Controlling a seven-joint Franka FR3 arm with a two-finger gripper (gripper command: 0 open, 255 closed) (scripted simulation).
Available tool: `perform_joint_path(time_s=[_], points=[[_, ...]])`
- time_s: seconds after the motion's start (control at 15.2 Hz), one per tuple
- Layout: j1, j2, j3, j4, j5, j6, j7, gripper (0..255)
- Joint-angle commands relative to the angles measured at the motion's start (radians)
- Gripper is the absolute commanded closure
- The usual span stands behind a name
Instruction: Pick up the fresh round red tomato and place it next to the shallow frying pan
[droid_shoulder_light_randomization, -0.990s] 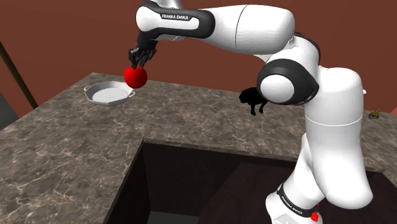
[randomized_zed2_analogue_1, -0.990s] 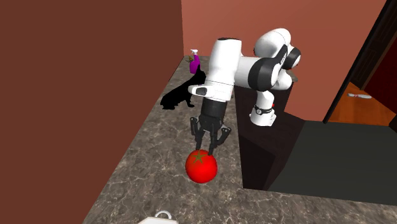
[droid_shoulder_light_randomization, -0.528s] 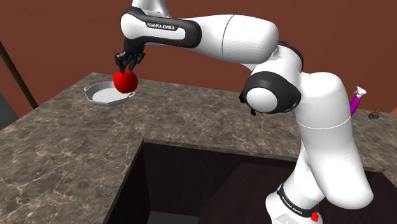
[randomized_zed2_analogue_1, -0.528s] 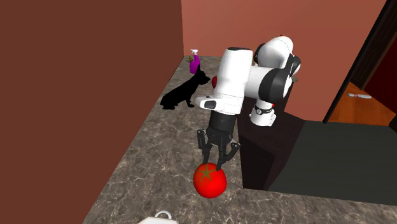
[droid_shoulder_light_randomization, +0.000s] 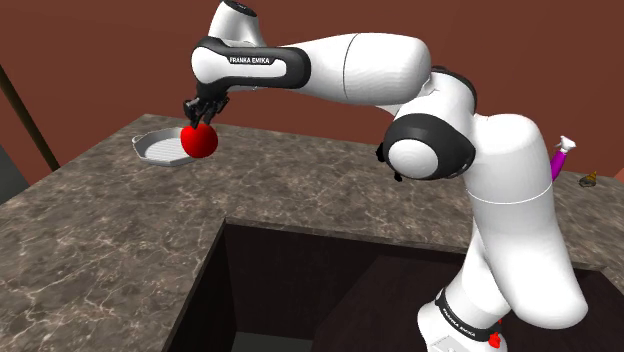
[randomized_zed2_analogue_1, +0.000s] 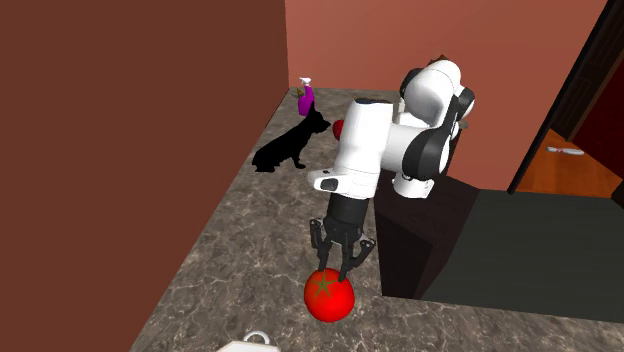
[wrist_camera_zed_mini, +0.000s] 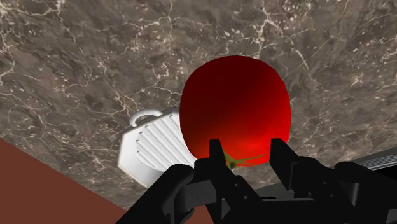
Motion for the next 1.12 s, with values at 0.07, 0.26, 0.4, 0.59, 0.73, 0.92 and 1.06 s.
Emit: perform_joint_path(time_s=[0.07, 0.26, 0.4, 0.59, 0.73, 0.92, 1.06], points=[[0.003, 0.005, 0.004, -0.034, 0.007, 0.038, -0.009, 255], [0.006, 0.010, 0.009, -0.066, 0.014, 0.074, -0.018, 255], [0.007, 0.014, 0.013, -0.085, 0.020, 0.098, -0.025, 255], [0.007, 0.023, 0.019, -0.111, 0.029, 0.131, -0.034, 255], [0.007, 0.030, 0.024, -0.126, 0.035, 0.153, -0.041, 255], [0.006, 0.041, 0.031, -0.147, 0.045, 0.185, -0.051, 255], [0.004, 0.050, 0.036, -0.159, 0.052, 0.205, -0.058, 255]])
